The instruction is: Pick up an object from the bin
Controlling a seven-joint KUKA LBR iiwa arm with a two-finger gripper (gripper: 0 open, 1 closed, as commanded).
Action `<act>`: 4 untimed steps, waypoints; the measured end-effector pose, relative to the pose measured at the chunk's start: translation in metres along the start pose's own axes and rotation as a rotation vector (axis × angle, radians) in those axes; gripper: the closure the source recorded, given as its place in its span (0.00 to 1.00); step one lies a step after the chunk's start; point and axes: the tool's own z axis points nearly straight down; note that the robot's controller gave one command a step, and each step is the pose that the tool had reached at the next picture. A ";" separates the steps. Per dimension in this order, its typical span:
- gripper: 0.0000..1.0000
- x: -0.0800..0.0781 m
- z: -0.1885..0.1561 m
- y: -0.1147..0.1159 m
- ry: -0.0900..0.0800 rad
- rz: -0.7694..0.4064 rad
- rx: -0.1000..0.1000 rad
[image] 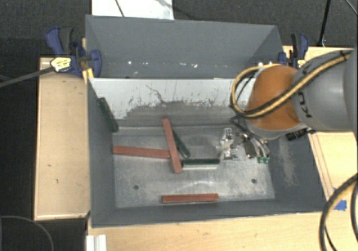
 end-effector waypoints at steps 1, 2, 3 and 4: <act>0.00 0.003 0.002 0.000 0.008 -0.004 0.000; 0.00 0.003 0.002 0.000 0.008 -0.005 0.000; 1.00 0.021 -0.001 0.050 0.000 0.080 -0.002; 1.00 0.021 -0.001 0.050 0.000 0.079 -0.002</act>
Offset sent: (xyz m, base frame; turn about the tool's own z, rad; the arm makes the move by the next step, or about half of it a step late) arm 0.0000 0.0000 0.0000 0.0000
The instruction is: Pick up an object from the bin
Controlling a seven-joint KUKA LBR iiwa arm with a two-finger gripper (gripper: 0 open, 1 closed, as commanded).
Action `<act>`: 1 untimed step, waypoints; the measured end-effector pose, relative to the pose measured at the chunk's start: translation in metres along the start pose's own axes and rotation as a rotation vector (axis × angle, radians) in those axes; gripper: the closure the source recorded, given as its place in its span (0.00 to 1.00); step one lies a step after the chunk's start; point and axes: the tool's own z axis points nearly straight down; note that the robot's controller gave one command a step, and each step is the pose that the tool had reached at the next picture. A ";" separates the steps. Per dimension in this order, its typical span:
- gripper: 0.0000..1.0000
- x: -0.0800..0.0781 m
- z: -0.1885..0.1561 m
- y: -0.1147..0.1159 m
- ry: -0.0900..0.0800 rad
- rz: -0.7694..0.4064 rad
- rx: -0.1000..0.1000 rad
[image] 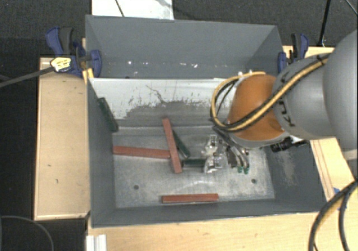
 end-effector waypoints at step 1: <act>1.00 -0.019 -0.205 -0.026 0.018 -0.011 0.002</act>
Offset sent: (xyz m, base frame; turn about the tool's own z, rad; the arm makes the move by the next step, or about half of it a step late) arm 0.0000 0.0000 0.0000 0.0000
